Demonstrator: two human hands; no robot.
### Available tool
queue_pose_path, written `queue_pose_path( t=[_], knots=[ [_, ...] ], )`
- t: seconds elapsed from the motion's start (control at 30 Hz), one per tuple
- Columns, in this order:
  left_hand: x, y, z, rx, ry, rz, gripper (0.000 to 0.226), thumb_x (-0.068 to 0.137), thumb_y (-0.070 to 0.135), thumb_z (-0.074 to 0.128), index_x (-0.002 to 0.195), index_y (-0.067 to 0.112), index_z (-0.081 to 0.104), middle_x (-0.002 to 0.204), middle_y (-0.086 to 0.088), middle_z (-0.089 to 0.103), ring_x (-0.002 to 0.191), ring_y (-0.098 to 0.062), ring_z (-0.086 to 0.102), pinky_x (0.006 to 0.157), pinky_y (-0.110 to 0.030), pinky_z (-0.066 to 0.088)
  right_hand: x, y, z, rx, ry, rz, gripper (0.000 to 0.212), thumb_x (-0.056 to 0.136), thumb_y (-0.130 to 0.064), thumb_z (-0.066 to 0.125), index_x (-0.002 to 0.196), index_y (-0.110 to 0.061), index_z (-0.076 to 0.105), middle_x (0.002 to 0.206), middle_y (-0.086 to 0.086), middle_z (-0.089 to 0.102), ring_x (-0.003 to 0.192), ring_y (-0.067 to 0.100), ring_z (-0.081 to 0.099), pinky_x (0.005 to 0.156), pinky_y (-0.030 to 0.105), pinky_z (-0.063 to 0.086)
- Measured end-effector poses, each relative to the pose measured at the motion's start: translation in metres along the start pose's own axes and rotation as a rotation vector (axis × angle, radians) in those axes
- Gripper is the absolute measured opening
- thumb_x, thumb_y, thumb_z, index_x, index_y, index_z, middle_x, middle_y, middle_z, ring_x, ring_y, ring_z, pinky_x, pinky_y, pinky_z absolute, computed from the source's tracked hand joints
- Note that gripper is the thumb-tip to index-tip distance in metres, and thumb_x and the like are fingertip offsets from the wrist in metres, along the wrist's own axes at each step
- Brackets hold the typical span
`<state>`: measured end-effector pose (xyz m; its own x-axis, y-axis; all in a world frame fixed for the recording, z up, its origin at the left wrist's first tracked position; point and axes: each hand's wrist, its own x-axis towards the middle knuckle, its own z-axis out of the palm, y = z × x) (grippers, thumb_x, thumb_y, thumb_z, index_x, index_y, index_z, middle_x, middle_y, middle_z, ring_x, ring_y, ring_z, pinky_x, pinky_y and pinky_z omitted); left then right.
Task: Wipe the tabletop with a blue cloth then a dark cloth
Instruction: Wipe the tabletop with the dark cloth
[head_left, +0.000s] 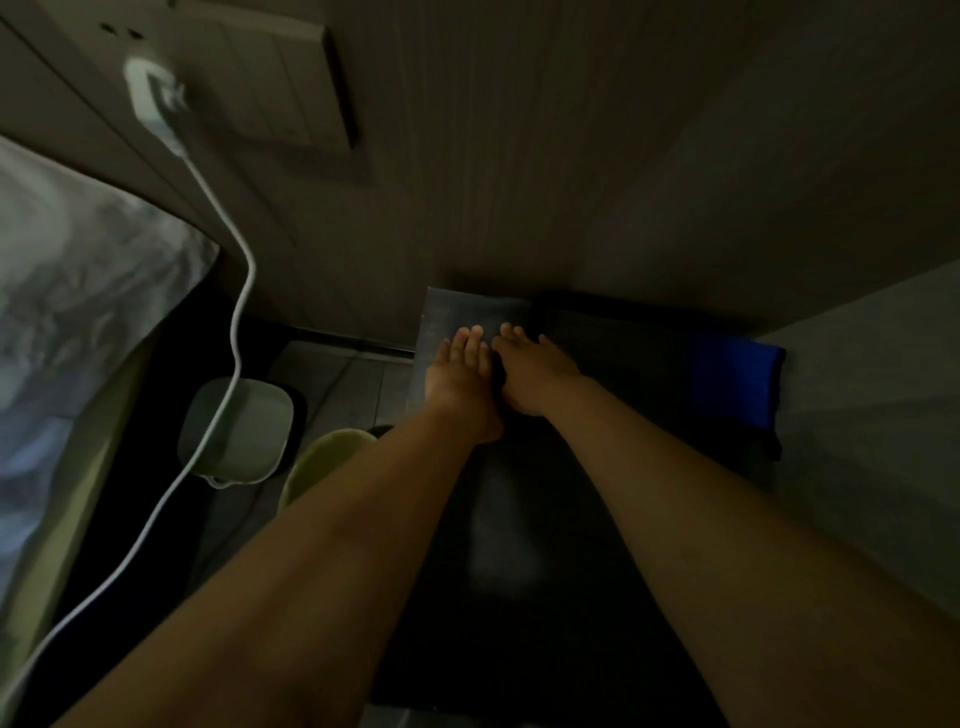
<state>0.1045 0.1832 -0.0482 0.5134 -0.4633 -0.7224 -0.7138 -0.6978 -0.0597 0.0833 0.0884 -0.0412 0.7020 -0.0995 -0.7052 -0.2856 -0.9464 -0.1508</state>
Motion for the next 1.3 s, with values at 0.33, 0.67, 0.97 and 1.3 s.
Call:
queue_pose_path(
  t=[0.33, 0.67, 0.97, 1.3],
  knots=[
    [-0.002, -0.035, 0.005, -0.015, 0.001, -0.037, 0.093, 0.092, 0.051, 0.043, 0.150, 0.005, -0.014, 0.157, -0.015, -0.021, 0.146, -0.027, -0.017, 0.118, -0.040, -0.004, 0.014, -0.034, -0.007, -0.029, -0.014, -0.031, 0.070, 0.097, -0.021, 0.048, 0.155, -0.013, 0.009, 0.163, 0.007, -0.002, 0.151, 0.020, 0.000, 0.123, 0.040, 0.004],
    [-0.001, -0.060, 0.008, -0.076, 0.054, -0.004, 0.091, 0.093, 0.051, 0.042, 0.151, 0.006, -0.011, 0.159, -0.013, -0.018, 0.147, -0.024, -0.013, 0.119, -0.038, -0.001, 0.021, -0.052, -0.015, -0.087, -0.013, -0.036, 0.073, 0.096, -0.018, 0.049, 0.155, -0.013, 0.007, 0.163, 0.008, -0.003, 0.151, 0.022, -0.001, 0.123, 0.041, 0.004],
    [-0.007, -0.056, 0.020, -0.070, 0.070, 0.019, 0.093, 0.092, 0.053, 0.042, 0.151, 0.006, -0.012, 0.158, -0.013, -0.019, 0.147, -0.025, -0.014, 0.120, -0.038, -0.001, 0.014, -0.058, -0.007, -0.116, 0.003, -0.037, 0.073, 0.097, -0.019, 0.049, 0.155, -0.013, 0.007, 0.163, 0.008, -0.004, 0.151, 0.022, -0.001, 0.123, 0.040, 0.004],
    [-0.035, -0.045, 0.058, -0.121, 0.061, 0.035, 0.095, 0.091, 0.050, 0.046, 0.150, 0.008, -0.016, 0.158, -0.011, -0.021, 0.146, -0.023, -0.018, 0.119, -0.038, -0.005, -0.015, -0.069, 0.034, -0.156, -0.029, -0.032, 0.083, 0.093, -0.028, 0.055, 0.155, -0.012, 0.003, 0.163, 0.009, -0.006, 0.151, 0.022, -0.003, 0.123, 0.040, 0.002]
  ],
)
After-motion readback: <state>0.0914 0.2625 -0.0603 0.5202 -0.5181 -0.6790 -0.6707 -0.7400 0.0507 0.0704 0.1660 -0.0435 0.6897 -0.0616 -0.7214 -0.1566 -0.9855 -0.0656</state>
